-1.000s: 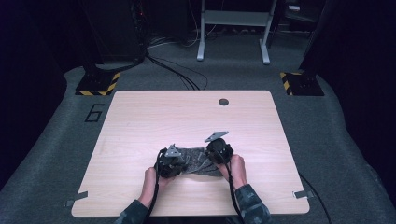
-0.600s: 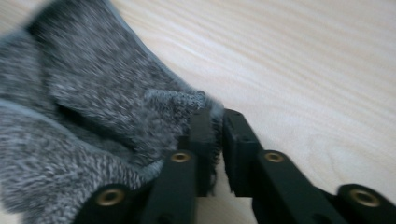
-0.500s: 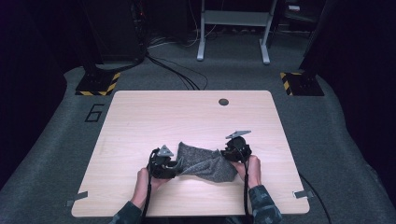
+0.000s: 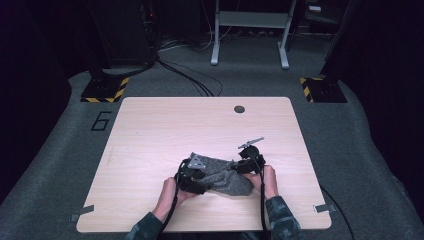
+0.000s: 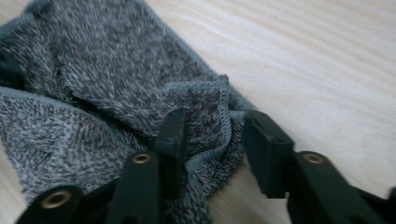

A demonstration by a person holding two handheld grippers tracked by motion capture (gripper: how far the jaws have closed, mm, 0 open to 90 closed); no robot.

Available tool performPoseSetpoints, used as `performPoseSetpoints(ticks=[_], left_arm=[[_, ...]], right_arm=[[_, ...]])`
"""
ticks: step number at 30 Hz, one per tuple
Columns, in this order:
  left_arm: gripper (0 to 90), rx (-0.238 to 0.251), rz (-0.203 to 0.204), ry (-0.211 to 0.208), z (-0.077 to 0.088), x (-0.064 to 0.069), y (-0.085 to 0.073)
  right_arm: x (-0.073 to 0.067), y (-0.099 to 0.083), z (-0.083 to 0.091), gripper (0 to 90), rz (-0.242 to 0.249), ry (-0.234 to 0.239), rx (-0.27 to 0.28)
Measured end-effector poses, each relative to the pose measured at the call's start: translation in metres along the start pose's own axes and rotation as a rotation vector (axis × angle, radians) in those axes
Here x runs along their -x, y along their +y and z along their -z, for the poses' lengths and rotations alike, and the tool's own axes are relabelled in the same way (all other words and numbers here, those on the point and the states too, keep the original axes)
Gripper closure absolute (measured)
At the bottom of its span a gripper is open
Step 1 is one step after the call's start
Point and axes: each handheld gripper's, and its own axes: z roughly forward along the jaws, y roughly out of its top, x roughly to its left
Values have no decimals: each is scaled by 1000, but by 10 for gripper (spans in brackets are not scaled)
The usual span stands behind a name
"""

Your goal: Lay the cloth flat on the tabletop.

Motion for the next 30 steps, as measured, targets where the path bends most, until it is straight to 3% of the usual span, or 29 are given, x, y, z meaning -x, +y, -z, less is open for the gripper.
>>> performPoseSetpoints(ticks=[1,2,5,7,12,14,15,17,20,21,22,23,25,27,28,29,30], left_arm=[[674,-6,-10,5,-3,1,-4],[737,-1,-14,-1,-3,1,-6],[841,8,-15,-7,3,-2,-10],[851,20,-15,-21,9,-4,-13],[850,33,-18,-15,24,-9,-22],[843,35,-3,-18,32,-13,-31],[835,28,1,-14,33,-15,-34],[796,19,15,-24,34,-17,-38],[582,23,30,-35,37,-17,-36],[493,53,43,-26,42,-14,-29],[452,53,43,-26,42,-14,-29],[436,96,26,-35,46,-8,-19],[371,98,7,-34,47,-4,-12],[364,74,-51,-46,34,9,5],[369,74,-51,-46,34,9,5],[381,35,-77,-37,18,14,10],[409,35,-77,-37,18,14,10]], right_arm=[[-3,-1,-4,760,-1,-4,-6],[-4,-2,-4,817,-3,-19,0],[-3,-2,-2,875,15,-28,16],[-1,-2,1,880,29,-58,38],[6,-2,19,879,11,-97,94],[14,-3,28,878,-3,-154,128],[17,-4,29,878,-11,-177,130],[24,-6,23,872,-30,-175,111],[28,-9,13,812,-44,-187,75],[27,-10,14,760,-52,-188,91],[25,-10,19,740,-61,-192,110],[23,-11,24,673,-67,-189,129],[17,-11,34,624,-71,-179,168],[8,-14,39,571,-56,-171,178],[8,-14,39,571,-56,-171,178],[0,-17,36,552,-51,-93,159],[0,-17,36,552,-51,-93,159]])
